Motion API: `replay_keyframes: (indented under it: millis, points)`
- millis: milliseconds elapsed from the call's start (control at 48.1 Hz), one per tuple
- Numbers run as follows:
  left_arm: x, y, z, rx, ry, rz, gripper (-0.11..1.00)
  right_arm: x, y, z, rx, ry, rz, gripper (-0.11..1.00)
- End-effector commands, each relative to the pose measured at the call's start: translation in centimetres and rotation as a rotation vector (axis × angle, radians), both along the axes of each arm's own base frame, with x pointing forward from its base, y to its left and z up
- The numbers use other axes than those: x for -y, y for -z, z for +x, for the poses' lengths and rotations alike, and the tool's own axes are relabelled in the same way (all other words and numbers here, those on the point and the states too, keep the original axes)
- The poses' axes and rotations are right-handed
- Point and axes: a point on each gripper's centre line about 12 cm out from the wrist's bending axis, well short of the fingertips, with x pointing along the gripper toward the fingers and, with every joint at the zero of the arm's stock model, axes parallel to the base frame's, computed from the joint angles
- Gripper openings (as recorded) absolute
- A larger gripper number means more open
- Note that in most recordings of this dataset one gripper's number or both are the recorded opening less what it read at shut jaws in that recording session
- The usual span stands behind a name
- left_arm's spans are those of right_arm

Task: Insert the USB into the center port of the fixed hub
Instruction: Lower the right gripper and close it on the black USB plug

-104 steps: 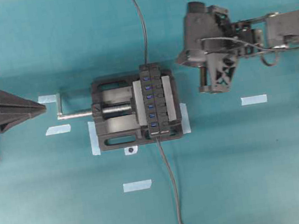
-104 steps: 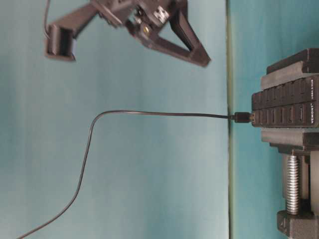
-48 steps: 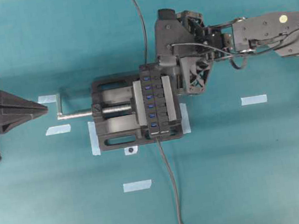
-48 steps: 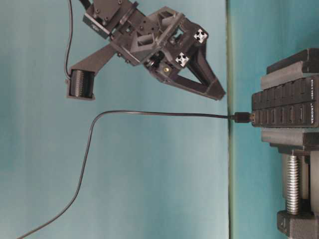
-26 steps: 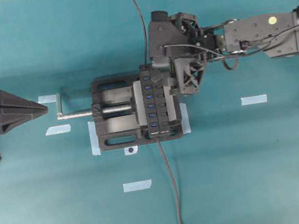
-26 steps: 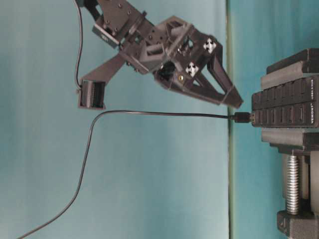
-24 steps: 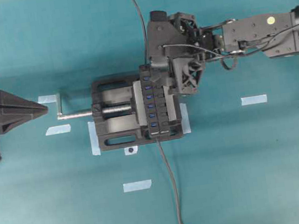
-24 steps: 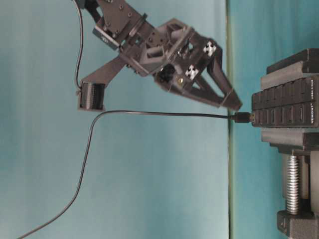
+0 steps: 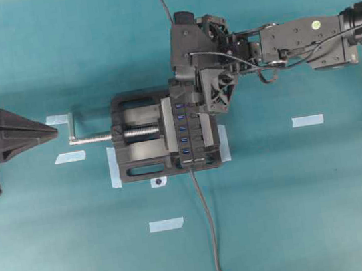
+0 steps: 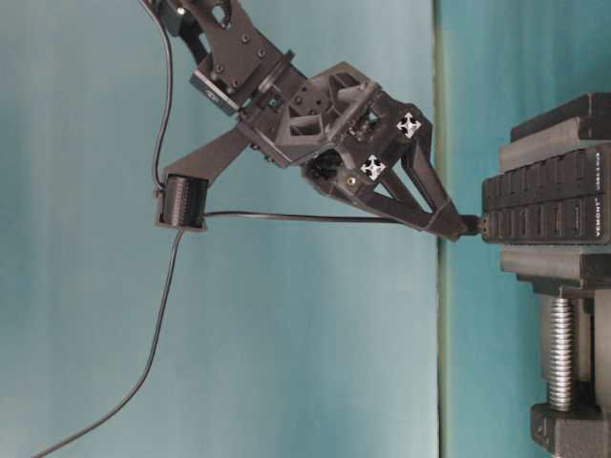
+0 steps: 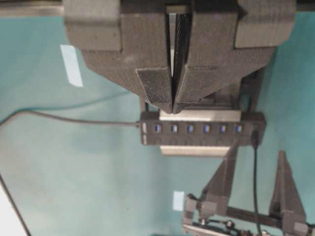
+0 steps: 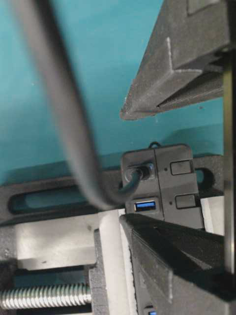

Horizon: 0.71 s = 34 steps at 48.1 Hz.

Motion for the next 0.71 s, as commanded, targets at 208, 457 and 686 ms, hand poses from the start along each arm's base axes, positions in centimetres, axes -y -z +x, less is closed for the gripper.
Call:
replay_keyframes:
  millis: [208, 457, 686]
  points:
    - [-0.03, -0.87, 0.3, 0.021, -0.002, -0.003, 0.0, 0.19, -1.21, 0.68, 0.038, 0.001, -0.007, 0.75]
    - [-0.03, -0.91, 0.25, 0.023, -0.002, -0.003, 0.0, 0.11, -1.34, 0.91, 0.041, -0.007, -0.012, 0.39]
    - [-0.03, -0.91, 0.22, 0.022, -0.003, -0.004, 0.0, -0.04, -0.92, 0.68, 0.008, -0.005, -0.01, 0.11]
